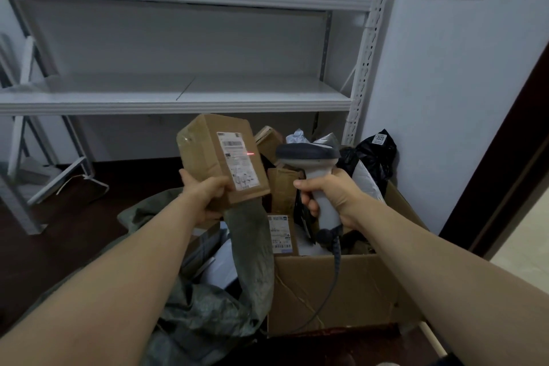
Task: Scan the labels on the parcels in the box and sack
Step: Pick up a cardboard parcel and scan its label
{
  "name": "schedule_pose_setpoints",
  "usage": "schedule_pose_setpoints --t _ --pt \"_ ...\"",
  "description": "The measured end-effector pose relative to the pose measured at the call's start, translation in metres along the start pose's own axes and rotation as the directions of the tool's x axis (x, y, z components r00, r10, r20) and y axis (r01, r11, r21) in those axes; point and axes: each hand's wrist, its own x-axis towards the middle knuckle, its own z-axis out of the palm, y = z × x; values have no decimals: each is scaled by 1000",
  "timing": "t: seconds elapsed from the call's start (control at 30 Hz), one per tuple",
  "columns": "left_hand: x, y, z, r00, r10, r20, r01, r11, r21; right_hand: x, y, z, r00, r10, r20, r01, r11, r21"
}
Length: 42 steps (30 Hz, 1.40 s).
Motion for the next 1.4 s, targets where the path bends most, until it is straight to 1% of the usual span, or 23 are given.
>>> schedule_pose_setpoints --t 0.03,0.1,0.17,0.23,0.27,0.33,0.4,0.47,0.5,0.53,0.57,0.67,0.7,0.73,0.8,0.87,0.93,1.0,1.07,1.17,1.23,1.3,1.4 --pt "2 -2 -6 994 10 -113 -10 1000 0 2 3 2 1000 1 -6 -1 1000 9" --pt "26 -14 -25 948 15 -319 20 994 105 8 9 8 1000 18 -18 -18 999 29" --pt "82 -41 -49 911 -50 -410 137 973 186 13 14 15 998 52 -22 -51 998 41" --pt "121 -68 -60 898 -116 -424 238 939 248 17 20 20 996 86 -19 -85 995 55" --pt "126 -77 -60 910 -146 -389 264 926 271 20 22 22 995 96 -18 -95 994 60" --pt "99 -82 -49 922 -222 -316 324 891 320 26 28 24 994 107 -20 -106 992 63" --pt "34 -57 -26 942 -279 -186 334 827 452 30 33 23 992 119 -39 -117 991 65" --pt "5 -43 -3 964 -242 -108 256 745 616 34 38 17 989 131 -74 -125 989 82" --pt "4 -43 8 978 -201 -47 179 711 680 36 41 12 986 138 -91 -129 987 94" --pt "3 -44 15 983 -184 -22 144 685 714 38 44 7 983 148 -107 -136 985 107" --pt "12 -48 18 980 -190 -54 173 693 700 41 48 1 979 163 -126 -148 982 120" --pt "38 -60 38 980 -43 -196 174 671 721 52 62 -17 952 246 -182 -221 964 151" --pt "43 -59 48 976 44 -211 130 661 739 56 67 -24 940 283 -190 -252 952 172" --pt "46 -57 62 974 130 -188 58 655 754 59 72 -30 928 323 -188 -284 936 206" --pt "47 -46 95 961 276 -39 -157 653 741 68 82 -45 908 381 -173 -325 903 281" --pt "59 -43 129 960 261 100 -253 656 711 77 93 -60 894 410 -179 -337 881 331" --pt "76 -51 158 973 138 184 -230 621 749 87 106 -74 879 433 -197 -337 860 383" --pt "89 -61 183 973 3 230 -194 546 815 102 118 -86 867 461 -190 -340 825 452" --pt "105 -73 203 966 -74 246 -185 468 864 119 128 -96 858 491 -149 -362 785 502" --pt "135 -92 223 965 -97 243 -203 305 930 151 145 -104 845 531 -69 -423 740 523" --pt "155 -104 229 958 -152 245 -223 147 964 171 157 -103 831 555 -35 -454 714 533" --pt "177 -114 234 963 -179 200 -206 -16 978 190 170 -102 814 581 -6 -483 683 548" --pt "204 -125 234 981 -173 92 -120 -159 980 209 185 -101 792 608 46 -523 638 565"
